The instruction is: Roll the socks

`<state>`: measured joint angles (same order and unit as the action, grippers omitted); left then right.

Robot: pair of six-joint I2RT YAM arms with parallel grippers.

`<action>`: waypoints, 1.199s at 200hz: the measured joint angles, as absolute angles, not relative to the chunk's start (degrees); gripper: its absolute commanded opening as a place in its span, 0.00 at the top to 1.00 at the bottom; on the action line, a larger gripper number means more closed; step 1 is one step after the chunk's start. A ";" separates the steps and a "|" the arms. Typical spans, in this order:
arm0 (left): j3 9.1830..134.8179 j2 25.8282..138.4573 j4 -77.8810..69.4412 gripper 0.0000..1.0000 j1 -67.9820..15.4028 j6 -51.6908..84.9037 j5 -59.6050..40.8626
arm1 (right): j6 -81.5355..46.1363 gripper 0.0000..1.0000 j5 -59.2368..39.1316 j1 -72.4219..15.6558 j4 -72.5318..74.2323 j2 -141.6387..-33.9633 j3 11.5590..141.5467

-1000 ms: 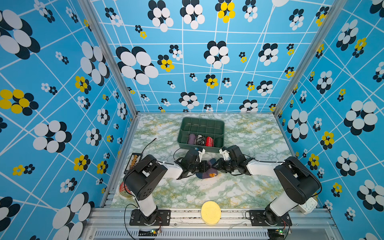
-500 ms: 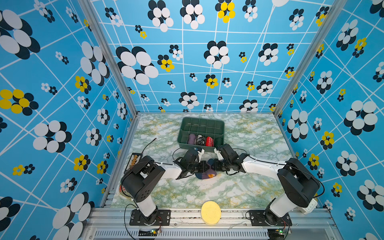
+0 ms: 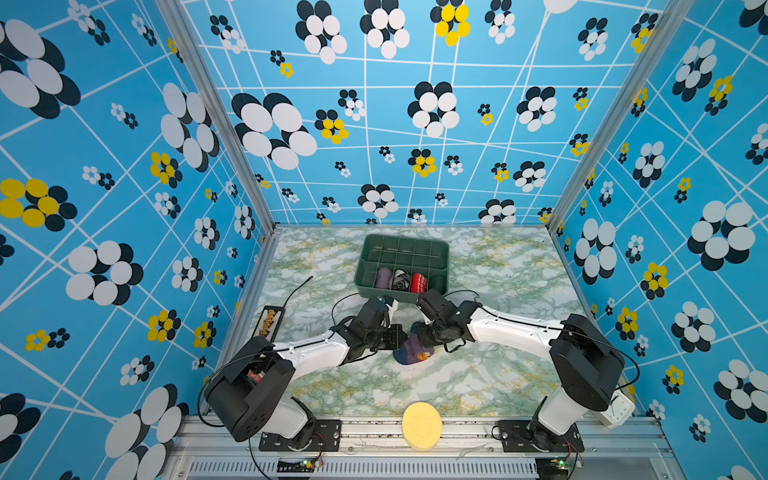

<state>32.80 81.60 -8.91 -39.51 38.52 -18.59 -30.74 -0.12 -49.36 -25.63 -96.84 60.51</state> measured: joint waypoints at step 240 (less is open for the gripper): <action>33.74 92.29 -18.17 0.91 -43.64 42.44 -16.51 | -28.91 0.90 17.56 -55.27 -41.60 -104.53 72.16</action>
